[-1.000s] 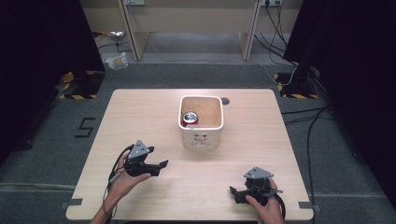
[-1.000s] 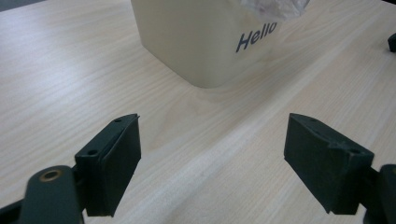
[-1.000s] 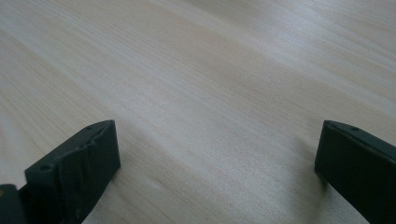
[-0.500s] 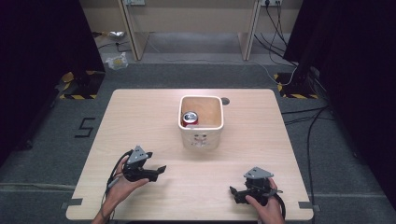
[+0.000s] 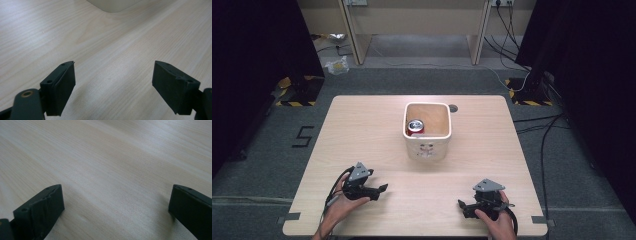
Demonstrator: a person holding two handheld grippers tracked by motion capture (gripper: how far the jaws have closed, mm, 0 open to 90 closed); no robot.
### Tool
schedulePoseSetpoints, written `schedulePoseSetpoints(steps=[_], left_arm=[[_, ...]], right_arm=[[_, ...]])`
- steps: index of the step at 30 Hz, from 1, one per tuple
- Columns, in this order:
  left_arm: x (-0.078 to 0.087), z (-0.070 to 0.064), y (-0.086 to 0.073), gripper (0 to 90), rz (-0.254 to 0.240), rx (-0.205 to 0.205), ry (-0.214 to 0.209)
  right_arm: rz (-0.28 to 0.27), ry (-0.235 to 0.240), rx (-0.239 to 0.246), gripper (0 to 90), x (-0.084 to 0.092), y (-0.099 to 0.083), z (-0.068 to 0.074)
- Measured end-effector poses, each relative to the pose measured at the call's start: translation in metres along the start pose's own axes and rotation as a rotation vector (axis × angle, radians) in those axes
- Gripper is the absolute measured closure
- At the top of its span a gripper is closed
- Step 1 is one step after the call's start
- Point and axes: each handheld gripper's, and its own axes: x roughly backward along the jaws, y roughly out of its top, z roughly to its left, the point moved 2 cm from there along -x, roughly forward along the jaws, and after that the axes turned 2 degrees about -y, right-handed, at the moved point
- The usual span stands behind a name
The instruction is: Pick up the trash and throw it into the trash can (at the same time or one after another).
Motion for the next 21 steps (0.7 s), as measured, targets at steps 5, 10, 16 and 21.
schedulePoseSetpoints(steps=[5,10,16,21], left_arm=[[-0.002,-0.002,-0.004,18.4,0.023,-0.015,0.000],[-0.001,-0.006,-0.007,18.4,0.029,-0.023,0.003],[-0.002,-0.007,-0.012,18.4,0.045,-0.019,0.002],[-0.001,-0.008,-0.014,18.1,0.045,-0.021,0.007]], right_arm=[[0.000,0.000,0.000,0.3,0.000,0.000,0.000],[0.000,0.000,0.000,0.3,0.000,0.000,0.000],[0.000,0.000,0.001,0.3,0.000,0.000,0.000],[0.000,0.000,0.000,0.3,0.000,0.000,0.000]])
